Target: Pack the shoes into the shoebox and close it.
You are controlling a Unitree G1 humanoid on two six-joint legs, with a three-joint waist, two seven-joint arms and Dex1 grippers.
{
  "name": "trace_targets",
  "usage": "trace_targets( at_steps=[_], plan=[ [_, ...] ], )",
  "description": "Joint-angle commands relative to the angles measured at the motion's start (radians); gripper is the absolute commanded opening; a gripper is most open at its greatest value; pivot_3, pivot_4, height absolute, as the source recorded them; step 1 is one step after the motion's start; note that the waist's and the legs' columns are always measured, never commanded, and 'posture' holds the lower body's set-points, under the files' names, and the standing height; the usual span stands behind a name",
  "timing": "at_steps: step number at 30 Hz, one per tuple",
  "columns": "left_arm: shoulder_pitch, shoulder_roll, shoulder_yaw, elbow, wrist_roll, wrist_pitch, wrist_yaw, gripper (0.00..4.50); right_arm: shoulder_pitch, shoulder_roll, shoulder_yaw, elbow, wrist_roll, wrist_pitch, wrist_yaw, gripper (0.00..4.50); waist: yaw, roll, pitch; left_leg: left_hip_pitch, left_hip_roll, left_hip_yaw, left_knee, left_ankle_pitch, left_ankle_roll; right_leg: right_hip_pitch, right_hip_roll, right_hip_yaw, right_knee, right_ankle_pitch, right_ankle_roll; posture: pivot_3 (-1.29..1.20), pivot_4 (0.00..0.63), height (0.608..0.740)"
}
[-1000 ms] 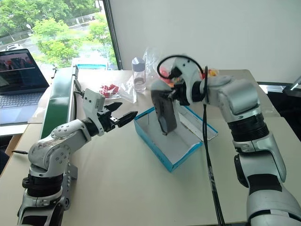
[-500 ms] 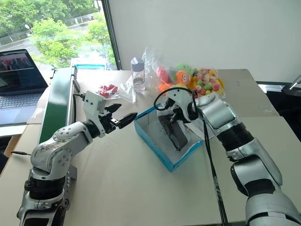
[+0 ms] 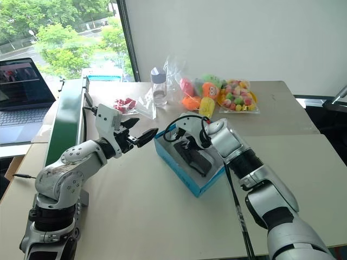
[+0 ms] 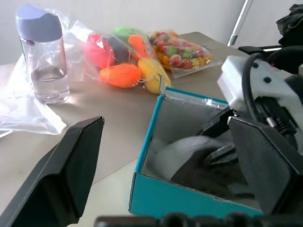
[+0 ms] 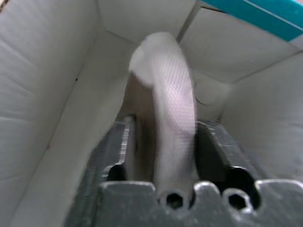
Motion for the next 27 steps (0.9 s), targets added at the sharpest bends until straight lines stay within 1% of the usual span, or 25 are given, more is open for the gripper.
trace_targets(
  at_steps=[1,3,4,7,9,11,13,15,16,19,22,23,25,27],
  plan=[
    [-0.001,0.002,0.010,-0.037,-0.004,-0.009,-0.001,4.50,-0.036,-0.005,-0.051,-0.044,-0.040,-0.020,-0.031,3.55,0.000,0.000,0.000,0.000,0.000,0.000,0.000,0.000,0.000,0.000,0.000,0.000,0.000,0.000,0.000,0.00,0.150,0.740],
    [-0.003,0.005,0.010,-0.033,-0.003,-0.010,-0.004,4.50,-0.048,-0.006,-0.067,-0.079,-0.051,-0.011,-0.044,4.30,0.000,0.000,0.000,0.000,0.000,0.000,0.000,0.000,0.000,0.000,0.000,0.000,-0.001,0.002,-0.002,0.00,0.150,0.740],
    [-0.004,0.006,0.010,-0.031,-0.003,-0.011,-0.005,4.50,-0.054,-0.003,-0.078,-0.097,-0.056,-0.006,-0.055,4.45,0.000,0.000,0.000,0.000,0.000,0.000,0.000,0.000,0.000,0.000,0.000,0.000,-0.001,0.002,-0.001,0.00,0.150,0.740],
    [-0.007,0.014,0.010,-0.029,0.007,-0.013,-0.005,4.50,-0.075,-0.005,-0.127,-0.198,-0.009,0.073,-0.027,4.45,-0.001,0.000,0.000,-0.001,0.000,0.000,0.000,0.000,0.000,0.000,0.000,0.000,-0.001,0.002,-0.001,0.00,0.150,0.740],
    [-0.011,0.029,0.032,-0.017,0.025,-0.005,0.017,4.50,-0.093,0.002,-0.221,-0.284,0.095,0.156,0.023,4.45,-0.001,0.000,0.000,-0.001,0.000,0.000,0.000,0.000,0.000,-0.001,0.000,0.000,0.000,0.002,-0.001,0.00,0.150,0.740],
    [-0.011,0.051,0.053,0.001,0.055,0.001,0.043,4.50,-0.101,0.011,-0.309,-0.337,0.179,0.171,0.051,4.45,-0.001,0.000,0.000,-0.001,0.000,0.000,-0.001,0.000,0.000,-0.001,0.000,0.000,0.000,0.002,-0.001,0.00,0.150,0.740],
    [-0.004,0.071,0.067,0.012,0.072,0.000,0.056,4.50,-0.107,0.021,-0.366,-0.343,0.241,0.200,0.069,4.45,-0.001,0.000,0.000,0.000,0.001,0.000,-0.001,0.000,0.000,-0.001,0.001,-0.001,0.000,0.002,-0.001,0.00,0.150,0.740],
    [-0.002,0.069,0.108,0.027,0.078,0.010,0.090,4.50,-0.097,0.019,-0.415,-0.325,0.279,0.168,0.078,4.45,0.000,0.000,0.000,0.000,0.001,-0.001,-0.001,0.000,0.000,-0.001,0.001,-0.001,0.000,0.002,-0.001,0.00,0.150,0.740],
    [-0.004,0.059,0.150,0.026,0.058,0.011,0.102,4.50,-0.082,-0.004,-0.418,-0.309,0.282,0.110,0.112,4.45,0.001,0.000,0.000,0.000,0.001,0.000,-0.001,-0.001,-0.001,-0.001,0.000,-0.001,-0.001,0.002,-0.001,0.00,0.150,0.740],
    [-0.019,0.080,0.215,0.030,0.091,0.038,0.169,4.50,-0.075,0.033,-0.537,-0.268,0.424,0.111,0.176,4.45,0.003,0.000,0.000,-0.001,0.000,0.000,0.000,-0.002,-0.003,0.000,-0.001,-0.002,-0.001,0.002,-0.001,0.00,0.150,0.740],
    [-0.027,0.099,0.263,0.039,0.135,0.063,0.240,4.50,-0.058,0.038,-0.514,-0.287,0.452,0.075,0.223,4.45,0.001,0.000,0.000,-0.001,0.000,0.000,-0.001,-0.002,-0.002,0.000,-0.001,-0.002,-0.001,0.005,-0.005,0.00,0.150,0.740],
    [-0.026,0.101,0.286,0.040,0.150,0.065,0.266,4.50,-0.051,0.041,-0.500,-0.289,0.447,0.057,0.223,4.45,0.000,0.000,0.000,-0.001,0.000,0.000,-0.001,-0.001,0.001,0.000,-0.001,-0.002,-0.001,0.005,-0.005,0.00,0.150,0.740],
    [-0.024,0.099,0.330,0.042,0.183,0.077,0.322,4.50,-0.047,0.068,-0.485,-0.271,0.427,0.014,0.200,4.45,-0.004,0.000,0.000,-0.001,0.000,0.000,-0.002,-0.001,0.001,-0.001,-0.001,-0.002,-0.001,0.005,-0.005,0.00,0.150,0.740],
    [0.005,0.079,0.367,0.037,0.220,0.088,0.383,4.50,-0.029,0.088,-0.449,-0.267,0.409,-0.032,0.211,4.45,-0.006,0.000,0.000,0.000,0.001,0.000,-0.002,-0.001,0.000,-0.001,0.000,-0.002,-0.001,0.005,-0.005,0.00,0.150,0.740]
  ],
)
